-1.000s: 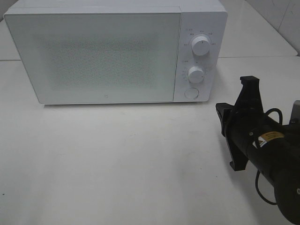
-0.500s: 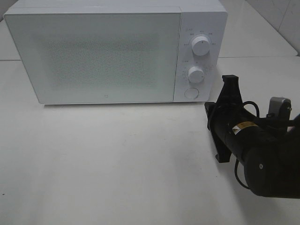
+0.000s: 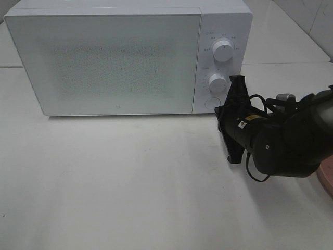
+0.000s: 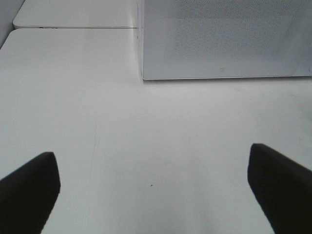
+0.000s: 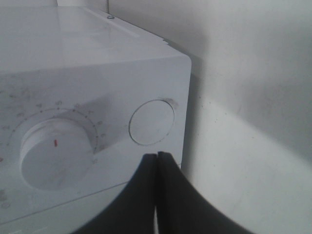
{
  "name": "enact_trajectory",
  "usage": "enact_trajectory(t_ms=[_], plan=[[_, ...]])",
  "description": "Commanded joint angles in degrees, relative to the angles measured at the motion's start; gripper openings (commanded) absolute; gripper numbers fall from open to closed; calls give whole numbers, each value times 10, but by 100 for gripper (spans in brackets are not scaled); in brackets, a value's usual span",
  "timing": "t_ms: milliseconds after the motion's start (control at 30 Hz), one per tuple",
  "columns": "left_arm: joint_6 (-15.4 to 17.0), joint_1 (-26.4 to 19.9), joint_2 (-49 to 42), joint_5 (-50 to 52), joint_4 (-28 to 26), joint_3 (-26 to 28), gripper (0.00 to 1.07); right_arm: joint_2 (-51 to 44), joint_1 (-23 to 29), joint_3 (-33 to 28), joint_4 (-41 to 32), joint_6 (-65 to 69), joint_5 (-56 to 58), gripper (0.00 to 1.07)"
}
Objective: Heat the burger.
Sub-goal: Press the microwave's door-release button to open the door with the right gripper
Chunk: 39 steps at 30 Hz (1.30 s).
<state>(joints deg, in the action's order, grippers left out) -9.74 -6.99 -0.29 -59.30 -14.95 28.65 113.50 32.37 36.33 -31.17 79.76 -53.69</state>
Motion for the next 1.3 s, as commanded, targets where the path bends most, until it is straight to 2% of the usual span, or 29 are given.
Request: enact_trajectory(t_ms=[33,367,633,867,1300], plan=[[-1,2,-5,5,-3,-2,102,9,-11,19,14,-5,6,0],[-1,2,-5,5,-3,-2,102,48,-37,80,36,-13,38,0],[-1,2,-5,5,-2,-2,102,66,-40,111,22,-18,43,0],[-1,2,-5,5,-2,-2,102,77,-50,117,16,-29,45,0],[-1,2,-5,5,-2,-2,102,77,-50,143,6,-33,-21,0]])
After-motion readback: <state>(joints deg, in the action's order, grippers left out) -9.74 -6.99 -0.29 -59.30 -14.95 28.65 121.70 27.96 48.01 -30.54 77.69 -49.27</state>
